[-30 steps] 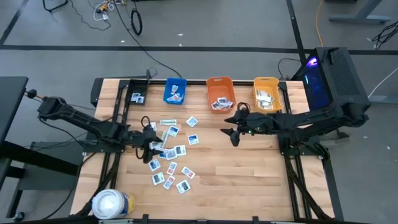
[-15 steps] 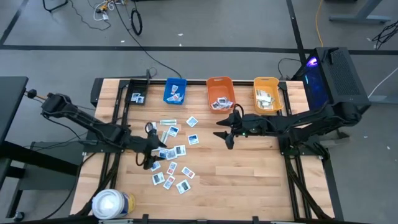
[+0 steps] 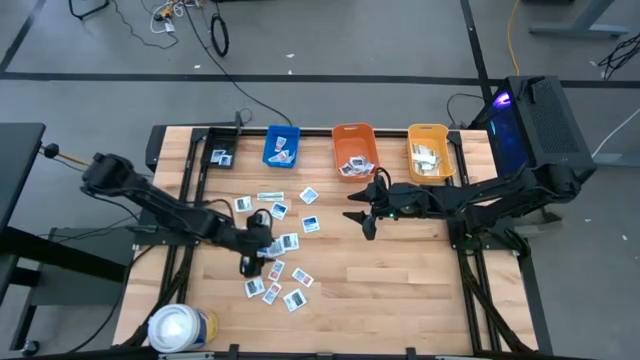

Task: Pick & Place First Aid Supplies
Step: Put the towelette pack into the orange bin

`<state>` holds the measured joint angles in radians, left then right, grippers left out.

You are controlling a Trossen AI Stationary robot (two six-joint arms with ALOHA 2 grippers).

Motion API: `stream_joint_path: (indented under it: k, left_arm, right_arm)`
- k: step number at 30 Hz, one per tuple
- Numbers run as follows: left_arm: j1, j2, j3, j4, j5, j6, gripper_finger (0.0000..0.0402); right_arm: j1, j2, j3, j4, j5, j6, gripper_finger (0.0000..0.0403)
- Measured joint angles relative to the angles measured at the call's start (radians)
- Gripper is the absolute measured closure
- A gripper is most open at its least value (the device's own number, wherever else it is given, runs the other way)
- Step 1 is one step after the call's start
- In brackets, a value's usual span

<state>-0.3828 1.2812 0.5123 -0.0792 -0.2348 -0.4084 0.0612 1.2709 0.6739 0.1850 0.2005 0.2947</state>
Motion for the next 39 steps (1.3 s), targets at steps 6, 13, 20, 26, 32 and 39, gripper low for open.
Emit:
stream_joint_path:
  k: [6, 13, 20, 26, 32, 39]
  left_arm:
    - [0.004, 0.054, 0.074, -0.082, 0.023, -0.043, 0.0105]
    - [0.072, 0.109, 0.141, -0.197, 0.182, -0.093, 0.0066]
    - [0.108, 0.113, 0.202, -0.265, 0.083, -0.030, 0.0061]
    - [0.141, 0.113, 0.218, -0.315, 0.044, 0.027, 0.0060]
    - [0.164, 0.113, 0.218, -0.316, 0.055, 0.027, 0.0060]
    - [0.148, 0.113, 0.218, -0.318, 0.047, 0.027, 0.0060]
  right_arm:
    - [0.000, 0.000, 0.000, -0.005, 0.000, -0.001, 0.0136]
    - [0.000, 0.000, 0.000, -0.009, -0.011, -0.005, 0.0136]
    - [0.000, 0.000, 0.000, -0.019, -0.011, -0.041, 0.0136]
    - [0.000, 0.000, 0.000, -0.023, -0.011, -0.044, 0.0136]
    - [0.000, 0.000, 0.000, -0.025, -0.010, -0.046, 0.0136]
    - [0.000, -0.001, 0.000, -0.025, -0.009, -0.048, 0.0136]
